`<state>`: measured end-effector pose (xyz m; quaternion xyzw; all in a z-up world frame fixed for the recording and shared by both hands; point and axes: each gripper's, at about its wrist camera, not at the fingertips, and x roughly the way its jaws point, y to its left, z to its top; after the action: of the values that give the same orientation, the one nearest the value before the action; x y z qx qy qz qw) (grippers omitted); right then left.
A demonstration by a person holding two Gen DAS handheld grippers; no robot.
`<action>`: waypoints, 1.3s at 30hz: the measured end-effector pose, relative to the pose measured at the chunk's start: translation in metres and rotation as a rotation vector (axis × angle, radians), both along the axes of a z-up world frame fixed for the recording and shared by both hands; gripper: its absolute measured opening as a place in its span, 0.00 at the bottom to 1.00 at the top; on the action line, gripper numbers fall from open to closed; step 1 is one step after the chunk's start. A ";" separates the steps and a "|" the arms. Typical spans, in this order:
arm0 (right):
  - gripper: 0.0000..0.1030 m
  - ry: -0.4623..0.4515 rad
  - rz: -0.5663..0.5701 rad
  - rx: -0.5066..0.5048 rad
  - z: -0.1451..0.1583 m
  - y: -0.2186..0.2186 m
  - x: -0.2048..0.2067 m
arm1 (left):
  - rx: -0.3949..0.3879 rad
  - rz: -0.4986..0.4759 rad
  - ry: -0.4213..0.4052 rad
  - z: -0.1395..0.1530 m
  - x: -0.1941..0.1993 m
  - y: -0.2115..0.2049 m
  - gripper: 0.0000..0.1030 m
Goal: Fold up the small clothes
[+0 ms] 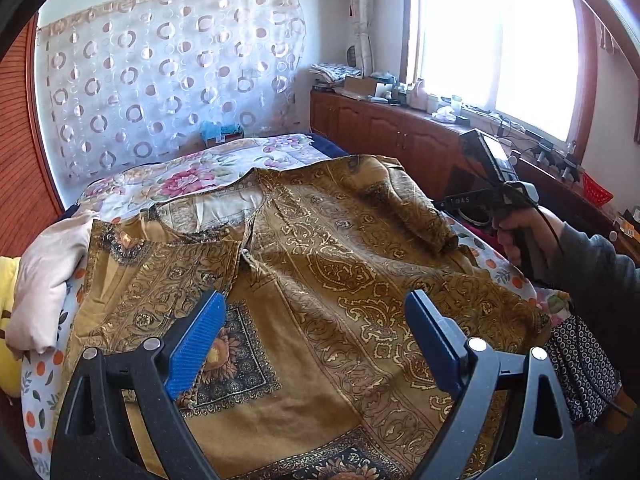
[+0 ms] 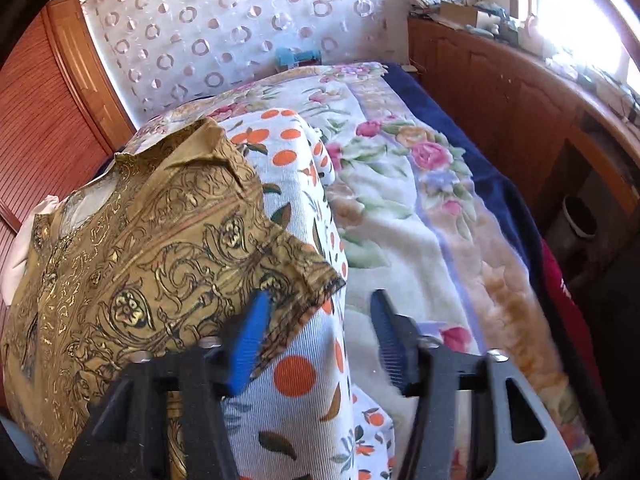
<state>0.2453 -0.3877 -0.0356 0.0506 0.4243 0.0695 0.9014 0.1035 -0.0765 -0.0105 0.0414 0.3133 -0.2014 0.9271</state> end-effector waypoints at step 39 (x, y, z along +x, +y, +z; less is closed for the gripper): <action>0.46 -0.212 0.462 -0.097 0.090 0.162 -0.055 | -0.049 0.097 0.042 -0.016 -0.003 0.054 0.89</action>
<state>0.1903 -0.2255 0.0545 -0.0984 0.3308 0.2581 0.9024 0.1006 -0.0227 -0.0269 -0.0008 0.3292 -0.1645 0.9298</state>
